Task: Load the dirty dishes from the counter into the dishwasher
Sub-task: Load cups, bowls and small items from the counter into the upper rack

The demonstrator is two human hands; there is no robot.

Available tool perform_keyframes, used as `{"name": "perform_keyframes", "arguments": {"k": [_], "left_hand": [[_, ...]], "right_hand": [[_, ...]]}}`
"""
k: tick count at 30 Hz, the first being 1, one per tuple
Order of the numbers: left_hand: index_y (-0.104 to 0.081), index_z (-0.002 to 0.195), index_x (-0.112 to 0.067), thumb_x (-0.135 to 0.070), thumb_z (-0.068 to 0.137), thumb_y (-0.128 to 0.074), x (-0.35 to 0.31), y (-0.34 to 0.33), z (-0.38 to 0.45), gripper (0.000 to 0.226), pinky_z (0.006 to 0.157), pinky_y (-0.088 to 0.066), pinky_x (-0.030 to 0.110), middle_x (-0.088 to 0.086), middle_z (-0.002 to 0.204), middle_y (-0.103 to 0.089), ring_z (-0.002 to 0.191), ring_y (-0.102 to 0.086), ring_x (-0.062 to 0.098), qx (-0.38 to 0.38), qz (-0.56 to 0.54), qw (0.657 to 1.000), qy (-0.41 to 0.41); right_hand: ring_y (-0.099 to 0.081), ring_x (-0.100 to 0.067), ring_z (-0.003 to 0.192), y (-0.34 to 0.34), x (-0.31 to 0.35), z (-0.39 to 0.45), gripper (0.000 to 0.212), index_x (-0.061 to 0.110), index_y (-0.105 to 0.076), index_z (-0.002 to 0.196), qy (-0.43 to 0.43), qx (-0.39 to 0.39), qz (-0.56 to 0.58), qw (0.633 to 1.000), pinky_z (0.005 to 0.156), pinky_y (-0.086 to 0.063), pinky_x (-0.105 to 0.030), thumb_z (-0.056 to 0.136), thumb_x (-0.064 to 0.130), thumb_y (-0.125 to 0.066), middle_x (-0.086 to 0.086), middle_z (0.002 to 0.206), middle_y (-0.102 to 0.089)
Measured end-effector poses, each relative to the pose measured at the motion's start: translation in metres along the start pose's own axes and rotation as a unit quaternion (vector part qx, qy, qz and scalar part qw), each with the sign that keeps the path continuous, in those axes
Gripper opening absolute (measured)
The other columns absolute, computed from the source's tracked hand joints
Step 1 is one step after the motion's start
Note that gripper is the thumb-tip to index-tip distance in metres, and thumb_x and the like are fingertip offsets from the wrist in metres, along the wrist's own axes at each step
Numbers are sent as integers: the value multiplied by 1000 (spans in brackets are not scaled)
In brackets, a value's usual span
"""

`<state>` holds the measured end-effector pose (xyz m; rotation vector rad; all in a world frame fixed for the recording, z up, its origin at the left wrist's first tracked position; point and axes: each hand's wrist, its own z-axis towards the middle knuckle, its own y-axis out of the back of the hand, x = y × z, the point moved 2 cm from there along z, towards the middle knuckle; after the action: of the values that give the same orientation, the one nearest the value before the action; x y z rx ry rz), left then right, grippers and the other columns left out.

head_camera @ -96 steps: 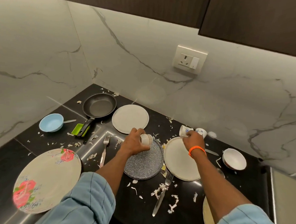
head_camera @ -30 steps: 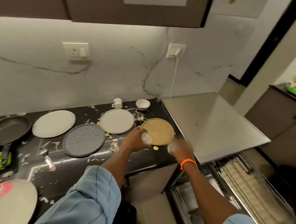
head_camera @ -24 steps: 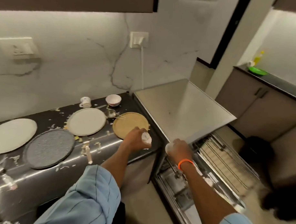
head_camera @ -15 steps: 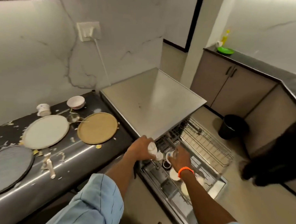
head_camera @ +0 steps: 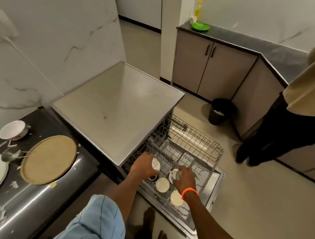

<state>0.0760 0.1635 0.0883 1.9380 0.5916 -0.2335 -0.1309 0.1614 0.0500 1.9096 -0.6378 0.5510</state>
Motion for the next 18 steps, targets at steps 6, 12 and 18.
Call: {"name": "perform_keyframes", "arguments": {"k": [6, 12, 18], "left_hand": [[-57, 126, -24, -46, 70, -85, 9, -27, 75, 67, 89, -54, 37, 2, 121, -54, 105, -58, 22, 19, -26, 999, 44], [-50, 141, -19, -27, 76, -85, 24, -66, 147, 74, 101, -51, 35, 6, 138, -48, 120, -55, 25, 66, -68, 992, 81], [-49, 143, -26, -34, 70, -88, 37, -113, 203, 84, 103, -51, 41, 1, 151, -40, 131, -49, 26, 80, 5, 994, 72]], "right_hand": [[-52, -30, 121, -16, -10, 59, 67, 16, -53, 133, -16, 27, -31, 999, 99, -48, -36, 74, 9, -82, -8, 132, -50], [-52, -27, 118, -51, -17, 117, 66, 19, -55, 131, -27, 27, -41, 998, 99, -47, -33, 72, 5, -81, -6, 129, -47], [-51, -26, 118, -91, -28, 159, 62, 19, -53, 129, -14, 43, -81, 996, 94, -45, -29, 74, 0, -74, -6, 130, -47]]}}
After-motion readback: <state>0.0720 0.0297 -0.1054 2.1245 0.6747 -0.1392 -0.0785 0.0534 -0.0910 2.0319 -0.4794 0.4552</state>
